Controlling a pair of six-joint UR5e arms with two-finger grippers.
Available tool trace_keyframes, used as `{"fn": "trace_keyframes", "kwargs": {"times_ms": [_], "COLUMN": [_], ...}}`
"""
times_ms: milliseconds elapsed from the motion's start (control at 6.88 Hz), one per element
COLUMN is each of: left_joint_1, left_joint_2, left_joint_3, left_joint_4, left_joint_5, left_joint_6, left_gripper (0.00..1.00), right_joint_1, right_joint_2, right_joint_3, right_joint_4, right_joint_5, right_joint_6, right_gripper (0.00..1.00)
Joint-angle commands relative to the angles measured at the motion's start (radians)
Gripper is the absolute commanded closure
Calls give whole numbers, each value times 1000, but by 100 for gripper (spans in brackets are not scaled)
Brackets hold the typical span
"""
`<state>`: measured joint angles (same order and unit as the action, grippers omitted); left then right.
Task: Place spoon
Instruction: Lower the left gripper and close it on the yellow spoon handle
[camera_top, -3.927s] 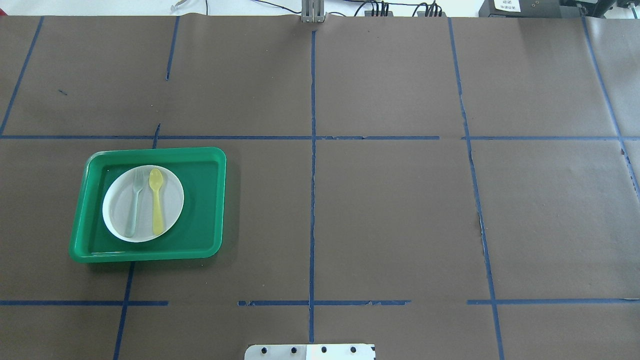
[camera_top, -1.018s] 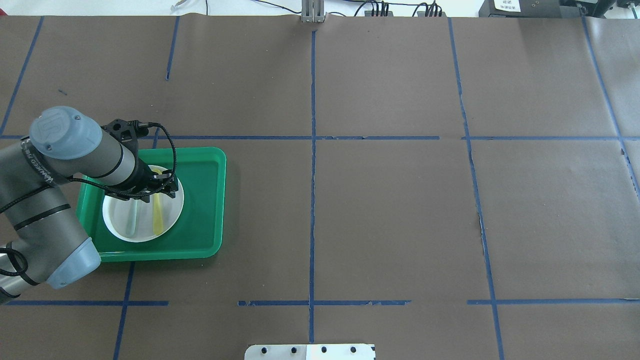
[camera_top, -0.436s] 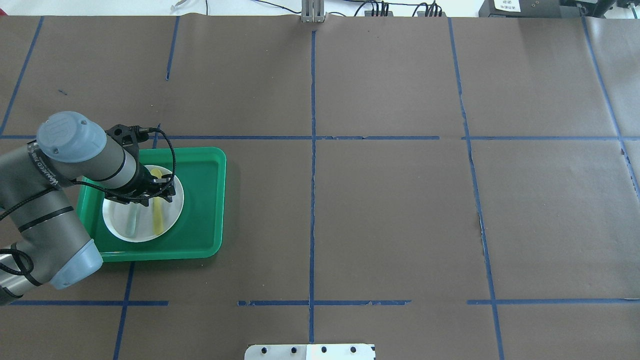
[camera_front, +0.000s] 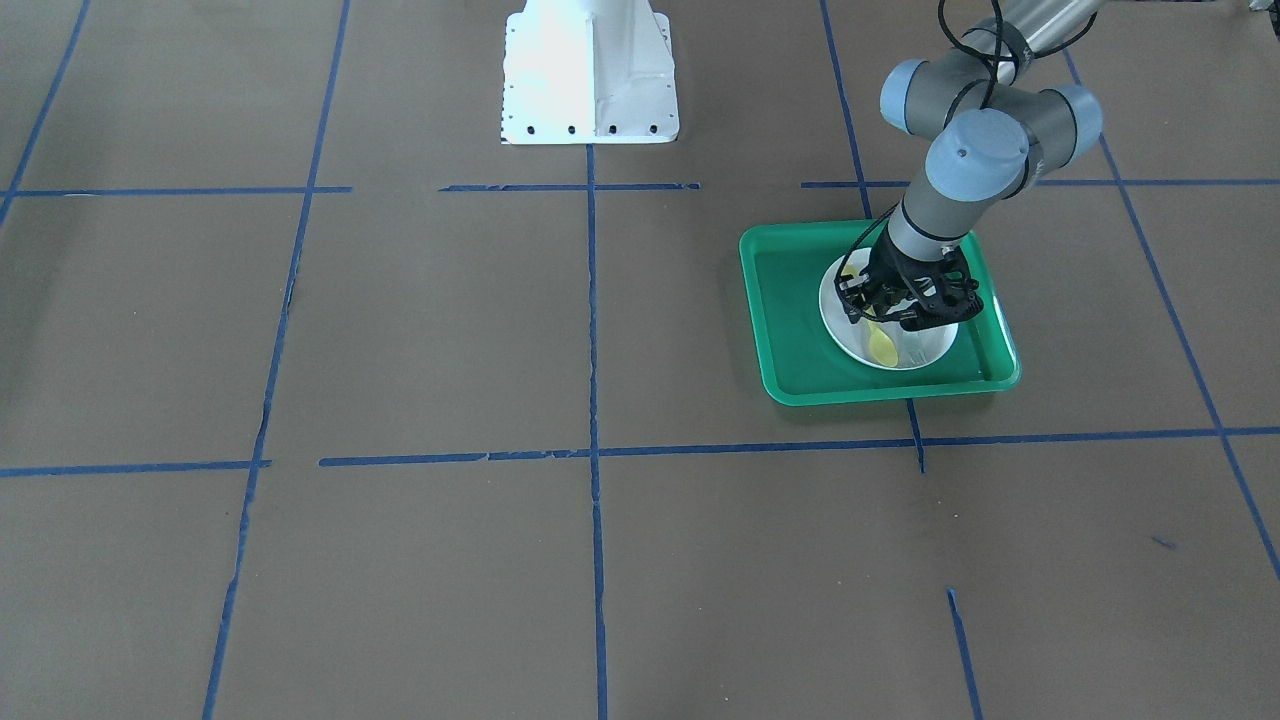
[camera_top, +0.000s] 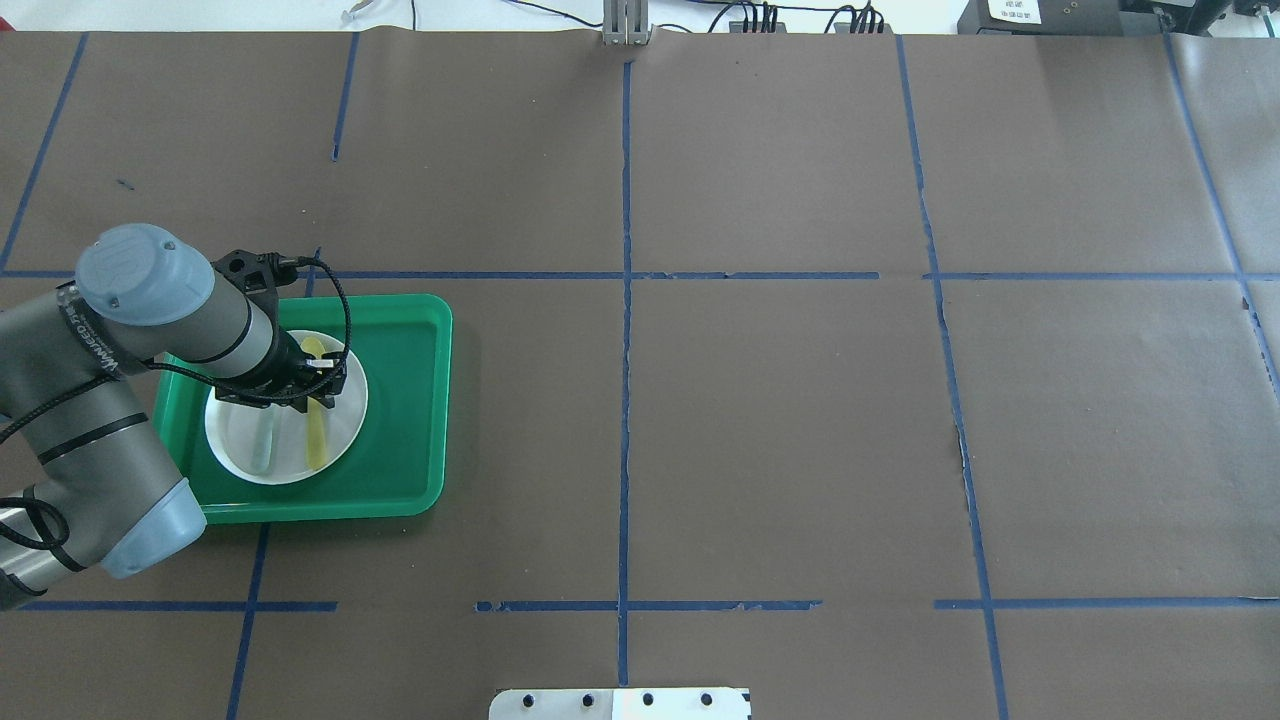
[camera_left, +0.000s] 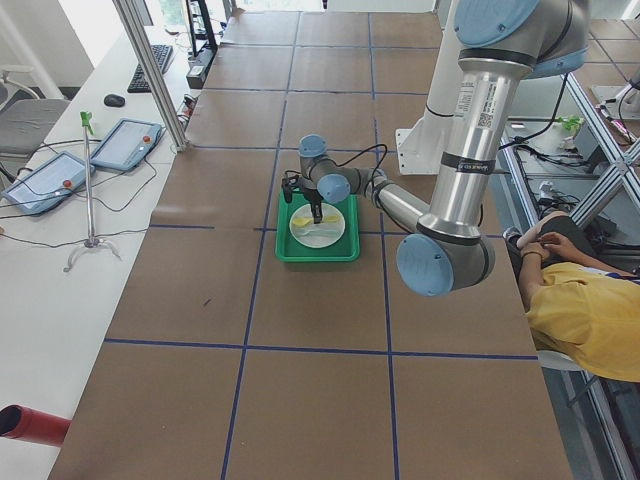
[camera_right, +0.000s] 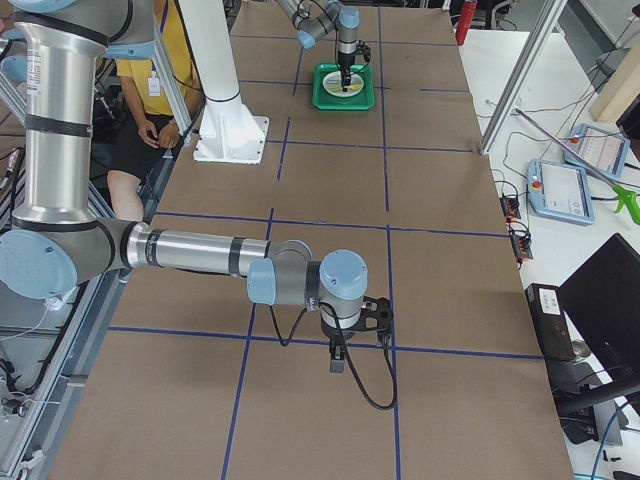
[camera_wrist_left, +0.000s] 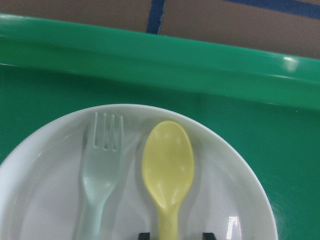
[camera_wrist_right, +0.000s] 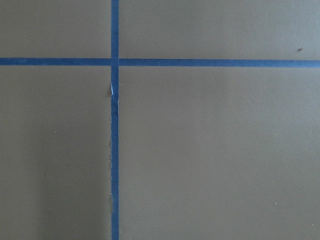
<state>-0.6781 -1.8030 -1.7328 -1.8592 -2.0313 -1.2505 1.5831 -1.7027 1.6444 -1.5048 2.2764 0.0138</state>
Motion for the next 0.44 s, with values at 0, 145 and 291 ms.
{"fn": "trace_keyframes", "kwargs": {"times_ms": [0, 145, 291], "left_joint_1": [0, 0, 0], "left_joint_2": [4, 5, 7], "left_joint_3": [1, 1, -5], "left_joint_4": [0, 0, 0], "left_joint_5": [0, 0, -4], "left_joint_6": [3, 5, 6], "left_gripper": [72, 74, 91], "right_joint_1": [0, 0, 0], "right_joint_2": [0, 0, 0], "right_joint_3": [0, 0, 0], "right_joint_4": [0, 0, 0], "right_joint_5": [0, 0, 0], "right_joint_6": [0, 0, 0], "right_gripper": [0, 0, 0]}}
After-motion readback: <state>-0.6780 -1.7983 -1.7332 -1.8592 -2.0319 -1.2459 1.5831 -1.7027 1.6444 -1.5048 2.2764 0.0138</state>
